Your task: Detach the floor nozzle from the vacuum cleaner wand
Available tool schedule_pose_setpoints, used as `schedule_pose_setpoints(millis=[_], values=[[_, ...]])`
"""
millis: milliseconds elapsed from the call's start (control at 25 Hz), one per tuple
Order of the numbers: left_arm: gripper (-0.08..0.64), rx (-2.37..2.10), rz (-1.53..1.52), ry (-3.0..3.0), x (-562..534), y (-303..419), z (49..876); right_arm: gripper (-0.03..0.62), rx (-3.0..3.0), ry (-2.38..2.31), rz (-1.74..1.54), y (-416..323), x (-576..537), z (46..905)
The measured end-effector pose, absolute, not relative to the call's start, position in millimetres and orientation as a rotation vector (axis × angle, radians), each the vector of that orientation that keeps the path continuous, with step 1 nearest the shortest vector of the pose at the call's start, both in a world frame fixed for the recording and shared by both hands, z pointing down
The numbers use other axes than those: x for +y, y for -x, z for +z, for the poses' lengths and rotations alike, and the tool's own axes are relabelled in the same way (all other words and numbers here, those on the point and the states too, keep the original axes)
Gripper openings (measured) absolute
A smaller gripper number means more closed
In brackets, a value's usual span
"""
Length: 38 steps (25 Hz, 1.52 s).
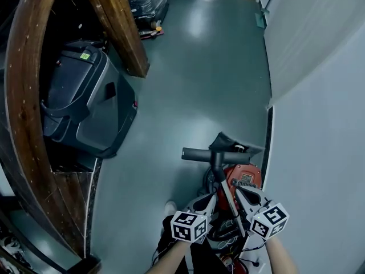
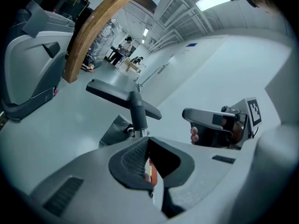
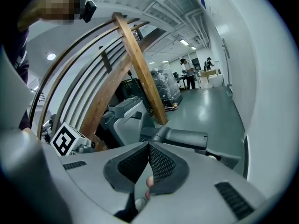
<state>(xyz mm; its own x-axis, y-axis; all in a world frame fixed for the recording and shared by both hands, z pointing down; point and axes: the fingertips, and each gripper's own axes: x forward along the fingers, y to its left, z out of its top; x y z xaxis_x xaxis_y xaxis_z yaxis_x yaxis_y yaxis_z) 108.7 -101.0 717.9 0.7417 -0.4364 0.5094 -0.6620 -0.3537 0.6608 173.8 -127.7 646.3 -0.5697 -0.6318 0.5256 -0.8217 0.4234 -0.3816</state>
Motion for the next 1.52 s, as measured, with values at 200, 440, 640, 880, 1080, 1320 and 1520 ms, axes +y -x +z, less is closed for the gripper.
schedule_pose_setpoints(millis=[200,440,640,880,1080,1320,1520], values=[[0.008,-0.803,0.31,-2.028,-105.8,-121.0,738.3,0.017,-2.36,-1.212,0.866,-177.0,-136.0,661.8],[0.104,-0.775,0.305,-2.014,-110.1,-137.0,767.3,0.02,-2.357,-1.143,0.861,-176.4,-146.2,676.8],[0.153,-0.746,0.32,-2.019,-112.5,-153.2,789.6,0.021,-2.335,-1.037,0.822,-171.0,-152.8,692.2],[0.172,-0.662,0.35,-2.082,-106.4,-180.0,802.2,0.027,-2.321,-0.95,0.815,-162.0,-158.9,706.0],[0.169,-0.672,0.367,-2.095,-107.8,-187.1,808.9,0.109,-2.298,-0.866,0.812,-151.8,-164.5,717.3],[0.158,-0.676,0.338,-2.073,-107.3,-186.8,808.6,0.153,-2.267,-0.777,0.821,-137.6,-166.9,731.3],[0.156,-0.681,0.329,-2.069,-107.3,-187.3,809.0,0.166,-2.236,-0.759,0.808,-130.5,-169.9,744.3]])
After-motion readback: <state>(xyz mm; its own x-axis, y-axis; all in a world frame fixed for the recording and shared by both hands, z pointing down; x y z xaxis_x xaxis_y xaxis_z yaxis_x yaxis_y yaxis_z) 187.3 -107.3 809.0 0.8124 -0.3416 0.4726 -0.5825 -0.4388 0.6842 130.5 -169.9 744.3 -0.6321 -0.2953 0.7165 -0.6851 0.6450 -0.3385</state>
